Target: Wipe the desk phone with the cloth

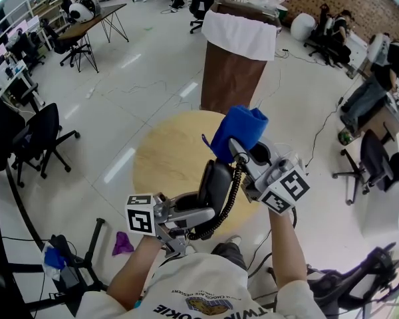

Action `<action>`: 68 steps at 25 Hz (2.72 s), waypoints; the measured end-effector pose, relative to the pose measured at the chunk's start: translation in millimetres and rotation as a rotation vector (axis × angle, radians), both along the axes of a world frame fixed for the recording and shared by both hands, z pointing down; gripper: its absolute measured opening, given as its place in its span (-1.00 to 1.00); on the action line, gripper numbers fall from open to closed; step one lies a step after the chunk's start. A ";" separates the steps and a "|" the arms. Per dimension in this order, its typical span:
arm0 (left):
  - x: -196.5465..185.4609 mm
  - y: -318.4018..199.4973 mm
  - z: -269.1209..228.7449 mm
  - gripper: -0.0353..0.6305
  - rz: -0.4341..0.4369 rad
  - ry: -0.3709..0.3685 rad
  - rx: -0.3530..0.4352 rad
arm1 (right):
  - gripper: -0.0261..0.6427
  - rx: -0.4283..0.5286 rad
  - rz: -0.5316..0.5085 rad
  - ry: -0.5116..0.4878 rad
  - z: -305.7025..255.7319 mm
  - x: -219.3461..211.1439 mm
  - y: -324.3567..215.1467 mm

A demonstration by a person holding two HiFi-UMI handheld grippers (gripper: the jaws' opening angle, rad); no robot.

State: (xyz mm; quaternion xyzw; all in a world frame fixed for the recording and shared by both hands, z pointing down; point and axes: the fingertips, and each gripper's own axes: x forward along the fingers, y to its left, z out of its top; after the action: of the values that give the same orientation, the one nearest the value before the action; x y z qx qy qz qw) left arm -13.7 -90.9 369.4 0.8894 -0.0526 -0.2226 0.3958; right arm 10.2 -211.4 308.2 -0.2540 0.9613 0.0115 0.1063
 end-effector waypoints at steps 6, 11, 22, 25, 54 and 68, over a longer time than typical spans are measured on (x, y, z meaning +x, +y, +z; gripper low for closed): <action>-1.5 -8.0 -12.9 -0.11 -0.009 0.040 -0.002 | -0.73 -0.027 -0.016 0.034 36.4 -9.6 11.7; -5.6 -18.5 -17.0 -0.11 -0.033 0.051 -0.017 | -0.73 -0.027 -0.018 0.091 66.6 -24.2 28.8; -19.7 -49.1 -20.7 -0.11 -0.113 0.049 -0.046 | -0.73 -0.082 -0.044 0.158 123.2 -42.0 69.2; -23.3 -56.5 -19.2 -0.11 -0.128 0.054 -0.059 | -0.73 -0.110 -0.046 0.166 136.4 -45.4 80.3; -39.9 -74.4 -0.7 -0.11 -0.215 0.083 -0.150 | -0.73 -0.059 0.235 0.106 75.8 2.8 97.0; -33.5 -61.3 33.1 -0.11 -0.303 -0.097 -0.131 | -0.73 0.125 0.260 0.056 -22.7 -0.7 116.8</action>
State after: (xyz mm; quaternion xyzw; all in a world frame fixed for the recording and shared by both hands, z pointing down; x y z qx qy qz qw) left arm -47.2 -152.2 402.5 0.8534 -0.2194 -0.2326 0.4117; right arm 9.4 -94.6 285.4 -0.3689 0.9202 0.0922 0.0927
